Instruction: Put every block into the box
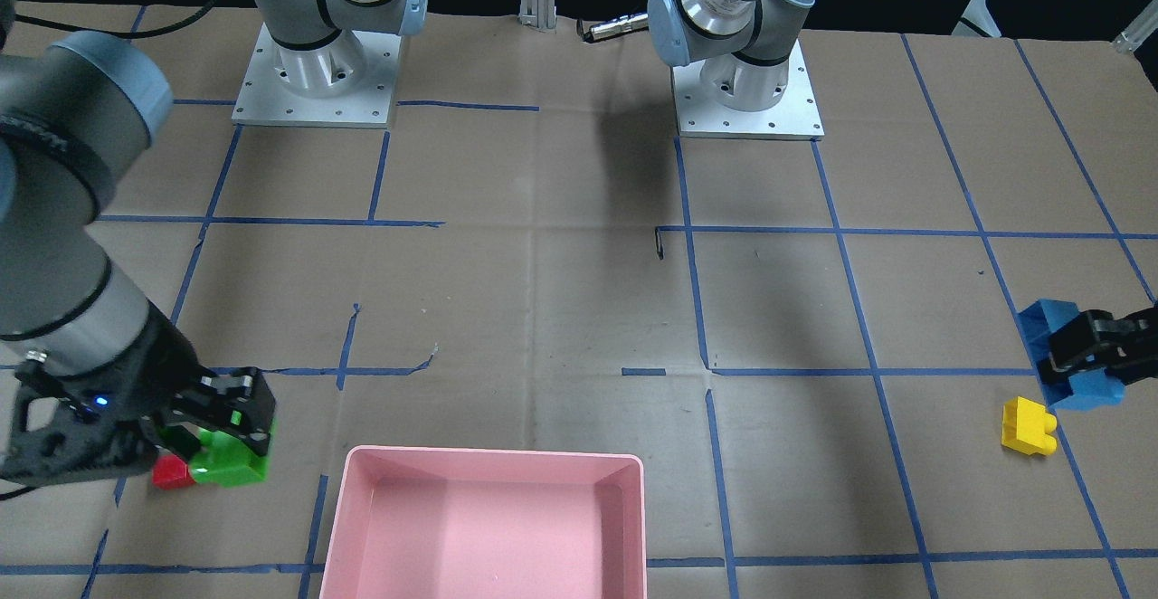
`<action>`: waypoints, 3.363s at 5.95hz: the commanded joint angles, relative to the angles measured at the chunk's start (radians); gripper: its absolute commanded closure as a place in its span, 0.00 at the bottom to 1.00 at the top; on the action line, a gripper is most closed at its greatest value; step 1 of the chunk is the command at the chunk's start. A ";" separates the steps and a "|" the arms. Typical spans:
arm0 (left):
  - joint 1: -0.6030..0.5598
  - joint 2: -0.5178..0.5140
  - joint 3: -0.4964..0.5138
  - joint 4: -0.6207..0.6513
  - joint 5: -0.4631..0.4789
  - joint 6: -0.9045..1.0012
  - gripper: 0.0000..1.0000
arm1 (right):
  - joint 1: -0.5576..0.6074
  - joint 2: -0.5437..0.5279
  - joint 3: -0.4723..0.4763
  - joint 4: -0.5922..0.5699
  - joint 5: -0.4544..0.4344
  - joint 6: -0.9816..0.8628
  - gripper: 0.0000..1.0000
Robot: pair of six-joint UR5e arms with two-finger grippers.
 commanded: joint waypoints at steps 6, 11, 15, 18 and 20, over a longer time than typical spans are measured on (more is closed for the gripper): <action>-0.386 -0.184 0.025 0.239 -0.046 -0.537 0.71 | 0.171 0.306 -0.343 -0.006 0.017 0.185 0.00; -0.606 -0.389 0.134 0.448 -0.036 -0.890 0.70 | -0.075 0.018 0.093 -0.083 -0.152 -0.071 0.00; -0.609 -0.401 0.203 0.453 -0.043 -0.878 0.01 | -0.186 -0.023 0.342 -0.299 -0.170 0.216 0.00; -0.418 -0.147 0.058 0.236 -0.031 -0.538 0.01 | -0.188 0.061 0.328 -0.404 -0.229 0.692 0.00; -0.228 0.068 -0.204 0.237 -0.034 -0.232 0.01 | -0.186 0.089 0.325 -0.405 -0.256 0.831 0.00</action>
